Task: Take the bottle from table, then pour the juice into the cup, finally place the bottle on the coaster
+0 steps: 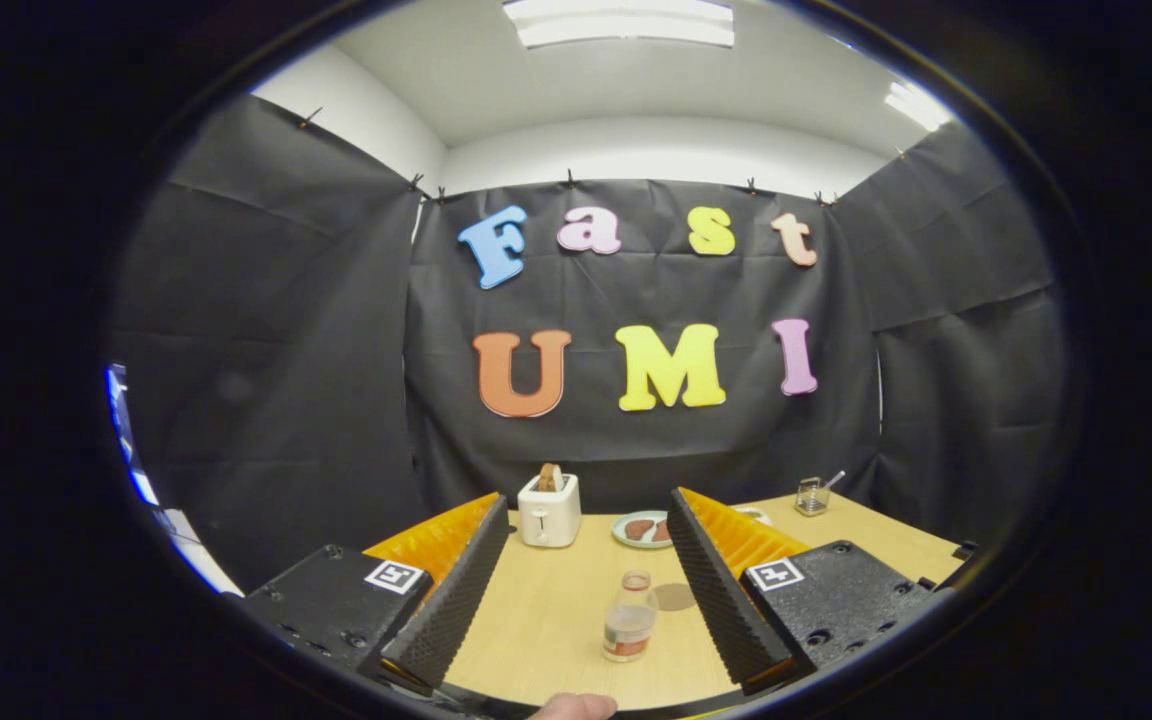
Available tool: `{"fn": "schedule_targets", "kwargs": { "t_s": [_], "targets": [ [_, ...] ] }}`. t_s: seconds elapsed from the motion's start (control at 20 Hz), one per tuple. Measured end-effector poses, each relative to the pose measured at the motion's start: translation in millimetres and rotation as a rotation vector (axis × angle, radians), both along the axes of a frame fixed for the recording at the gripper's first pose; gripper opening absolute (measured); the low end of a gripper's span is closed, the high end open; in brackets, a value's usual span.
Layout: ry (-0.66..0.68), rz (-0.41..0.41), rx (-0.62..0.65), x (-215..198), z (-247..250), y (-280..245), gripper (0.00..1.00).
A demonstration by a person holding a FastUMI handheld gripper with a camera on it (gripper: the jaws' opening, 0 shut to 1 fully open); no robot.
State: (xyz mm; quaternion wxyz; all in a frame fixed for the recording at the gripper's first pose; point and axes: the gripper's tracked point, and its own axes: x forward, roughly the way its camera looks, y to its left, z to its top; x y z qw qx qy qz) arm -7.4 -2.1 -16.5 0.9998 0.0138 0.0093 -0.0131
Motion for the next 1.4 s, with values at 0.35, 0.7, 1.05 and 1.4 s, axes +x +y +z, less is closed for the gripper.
{"fn": "schedule_targets", "kwargs": {
  "t_s": [0.35, 0.7, 1.05, 1.4],
  "targets": [
    [0.019, -0.006, -0.007, -7.9, -38.6, 2.5, 1.00],
    [0.078, -0.013, -0.002, -2.4, -118.7, -15.0, 1.00],
    [0.191, -0.093, -0.036, 22.3, -215.0, -57.3, 1.00],
    [0.260, -0.069, -0.047, 58.1, -270.2, -58.9, 1.00]
  ]
}}
